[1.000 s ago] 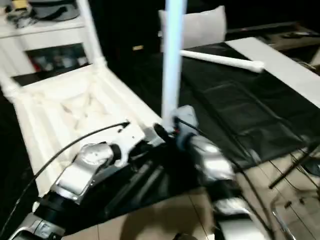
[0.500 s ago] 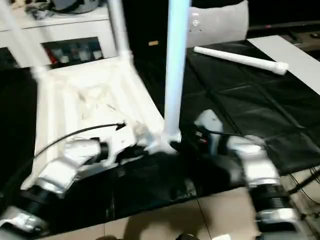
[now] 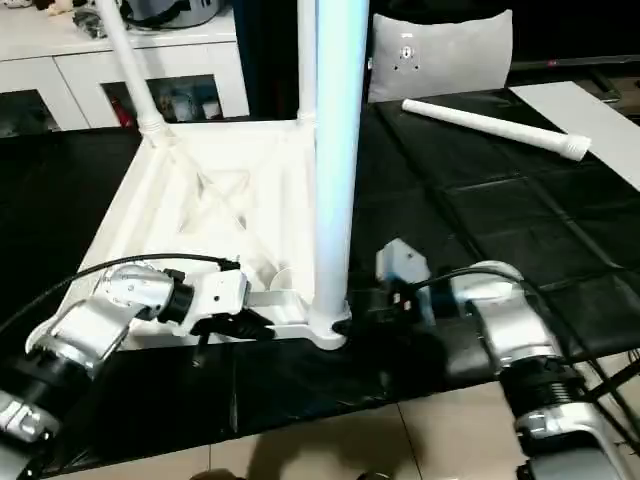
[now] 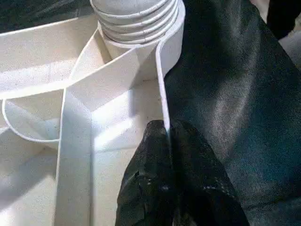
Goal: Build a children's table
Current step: Rotate leg to tighten
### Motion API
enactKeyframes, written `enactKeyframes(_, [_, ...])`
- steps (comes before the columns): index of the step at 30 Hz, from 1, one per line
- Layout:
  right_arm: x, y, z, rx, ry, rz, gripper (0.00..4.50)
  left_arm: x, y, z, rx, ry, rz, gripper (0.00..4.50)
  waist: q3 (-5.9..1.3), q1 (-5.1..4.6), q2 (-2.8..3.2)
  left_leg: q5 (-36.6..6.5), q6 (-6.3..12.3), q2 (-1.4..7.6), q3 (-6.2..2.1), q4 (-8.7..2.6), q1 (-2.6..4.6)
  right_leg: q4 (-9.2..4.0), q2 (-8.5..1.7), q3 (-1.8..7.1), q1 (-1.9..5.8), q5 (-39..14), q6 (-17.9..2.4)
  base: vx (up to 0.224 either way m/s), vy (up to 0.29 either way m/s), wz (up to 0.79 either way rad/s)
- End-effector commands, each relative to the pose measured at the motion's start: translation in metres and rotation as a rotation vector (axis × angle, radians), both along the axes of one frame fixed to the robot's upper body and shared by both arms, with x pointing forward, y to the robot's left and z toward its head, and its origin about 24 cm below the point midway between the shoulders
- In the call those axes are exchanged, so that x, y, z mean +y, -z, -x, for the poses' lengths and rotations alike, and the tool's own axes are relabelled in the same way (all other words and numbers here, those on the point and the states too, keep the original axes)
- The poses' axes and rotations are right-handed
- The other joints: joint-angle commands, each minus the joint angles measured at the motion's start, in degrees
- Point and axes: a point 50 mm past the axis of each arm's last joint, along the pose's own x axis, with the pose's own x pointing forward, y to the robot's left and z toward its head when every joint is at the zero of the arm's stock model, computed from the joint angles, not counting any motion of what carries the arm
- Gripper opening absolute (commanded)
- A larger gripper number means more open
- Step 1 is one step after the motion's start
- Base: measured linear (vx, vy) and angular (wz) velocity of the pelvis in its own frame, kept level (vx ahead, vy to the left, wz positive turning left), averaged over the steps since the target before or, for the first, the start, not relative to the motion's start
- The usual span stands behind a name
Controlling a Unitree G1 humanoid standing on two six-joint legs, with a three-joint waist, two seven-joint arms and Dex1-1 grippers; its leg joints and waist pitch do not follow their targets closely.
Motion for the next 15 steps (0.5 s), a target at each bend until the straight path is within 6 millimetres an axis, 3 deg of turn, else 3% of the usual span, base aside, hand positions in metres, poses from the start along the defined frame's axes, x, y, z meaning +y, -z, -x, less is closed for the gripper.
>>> enactKeyframes(1, [0.011,0.000,-0.002,-0.009,-0.034,0.001,3.19,-0.017,0.009,0.012,0.042,0.164,-0.055,0.00,-3.94,-0.15,-0.76,-7.83,4.98,2.19,-0.20,-3.97,-0.29,-3.56,-2.87,3.12,3.52,-16.51,-10.95,0.000,0.000,0.00])
enactKeyframes(7, [0.018,0.004,-0.001,-0.001,-0.059,-0.014,2.75,-0.018,0.009,0.012,0.046,0.186,-0.043,0.00,-4.01,0.03,-0.75,-7.61,4.52,2.26,-0.22,-3.99,-0.30,-3.49,-2.84,3.13,3.49,-16.28,-10.88,0.000,0.000,0.00])
enactKeyframes(15, [0.021,0.007,0.002,0.026,-0.063,-0.035,2.65,-0.017,0.011,0.012,0.056,0.172,-0.031,0.00,-4.04,0.09,-0.79,-7.56,4.45,2.26,-0.22,-3.99,-0.29,-3.41,-2.86,3.17,3.54,-16.35,-10.85,0.000,0.000,0.00])
